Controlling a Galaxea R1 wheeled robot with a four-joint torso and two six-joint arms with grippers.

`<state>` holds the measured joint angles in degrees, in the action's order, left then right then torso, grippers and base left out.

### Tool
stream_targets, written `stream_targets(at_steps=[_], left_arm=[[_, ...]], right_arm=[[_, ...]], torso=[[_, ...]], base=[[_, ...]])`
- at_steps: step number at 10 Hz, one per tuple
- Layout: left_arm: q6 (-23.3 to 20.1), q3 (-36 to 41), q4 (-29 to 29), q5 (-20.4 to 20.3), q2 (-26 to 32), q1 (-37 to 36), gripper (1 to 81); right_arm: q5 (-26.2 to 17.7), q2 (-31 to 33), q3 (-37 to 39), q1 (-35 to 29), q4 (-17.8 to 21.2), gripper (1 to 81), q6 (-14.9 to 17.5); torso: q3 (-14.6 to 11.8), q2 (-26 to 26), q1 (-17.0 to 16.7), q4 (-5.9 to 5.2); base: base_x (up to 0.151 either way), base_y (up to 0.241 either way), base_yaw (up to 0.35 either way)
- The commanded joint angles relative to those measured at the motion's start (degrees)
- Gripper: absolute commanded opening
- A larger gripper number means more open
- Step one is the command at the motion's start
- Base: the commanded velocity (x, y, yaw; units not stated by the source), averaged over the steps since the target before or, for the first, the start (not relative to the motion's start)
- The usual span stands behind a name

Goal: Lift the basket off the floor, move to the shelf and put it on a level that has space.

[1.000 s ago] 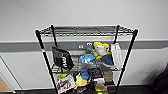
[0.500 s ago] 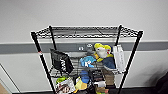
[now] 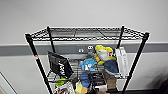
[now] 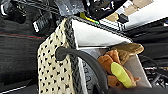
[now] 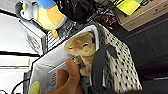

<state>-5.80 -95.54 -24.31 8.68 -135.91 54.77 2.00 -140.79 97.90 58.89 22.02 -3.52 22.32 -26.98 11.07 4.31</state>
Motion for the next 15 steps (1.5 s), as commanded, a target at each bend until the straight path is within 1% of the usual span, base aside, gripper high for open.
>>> stream_targets(at_steps=[1,4,6,8,10,12,14,15], left_arm=[[-0.26,2.9,-1.18,2.66,1.08,-6.3,1.0],[-0.26,2.9,-1.27,2.66,1.08,-6.21,1.0],[-0.26,2.9,-1.27,2.75,1.08,-6.21,1.0],[-0.26,3.95,-1.27,2.66,1.78,-6.29,1.0],[-0.26,8.77,-1.18,2.49,5.02,-6.38,1.0],[-0.17,13.16,-1.27,0.55,8.53,-6.47,1.0],[-0.17,19.32,-1.18,-0.15,13.02,-7.18,1.0],[-0.17,21.0,-1.18,-0.85,14.34,-7.53,1.0]], right_arm=[[-1.65,1.45,-2.99,-6.46,0.74,1.0,-0.52],[-1.65,1.62,-2.99,-6.37,0.75,1.0,-0.52],[-1.65,1.8,-3.34,-6.28,0.76,1.0,-0.52],[-1.56,2.94,-5.63,-6.46,0.66,1.0,-0.52],[-0.95,5.83,-11.14,-6.98,0.57,1.0,-0.43],[0.29,8.82,-16.68,-7.59,0.57,1.0,-0.52],[2.13,12.08,-22.05,-7.95,0.57,1.0,-0.52],[2.92,12.87,-23.46,-7.95,0.57,1.0,-0.43]], torso=[[0.0,0.0,0.0,0.0],[0.0,0.0,0.02,0.0],[0.02,0.05,0.06,0.0],[0.02,0.05,0.04,0.0],[0.02,0.05,0.0,0.0],[0.02,0.05,0.0,0.0],[0.02,0.05,0.0,0.0],[-3.1,0.05,0.0,0.0]], base=[[0.113,0.0,0.0],[0.109,0.0,0.0],[0.0,0.0,0.0],[0.0,0.0,0.0],[0.0,0.0,0.0],[0.0,0.0,0.0],[0.0,0.0,0.0],[0.0,0.0,0.0]])
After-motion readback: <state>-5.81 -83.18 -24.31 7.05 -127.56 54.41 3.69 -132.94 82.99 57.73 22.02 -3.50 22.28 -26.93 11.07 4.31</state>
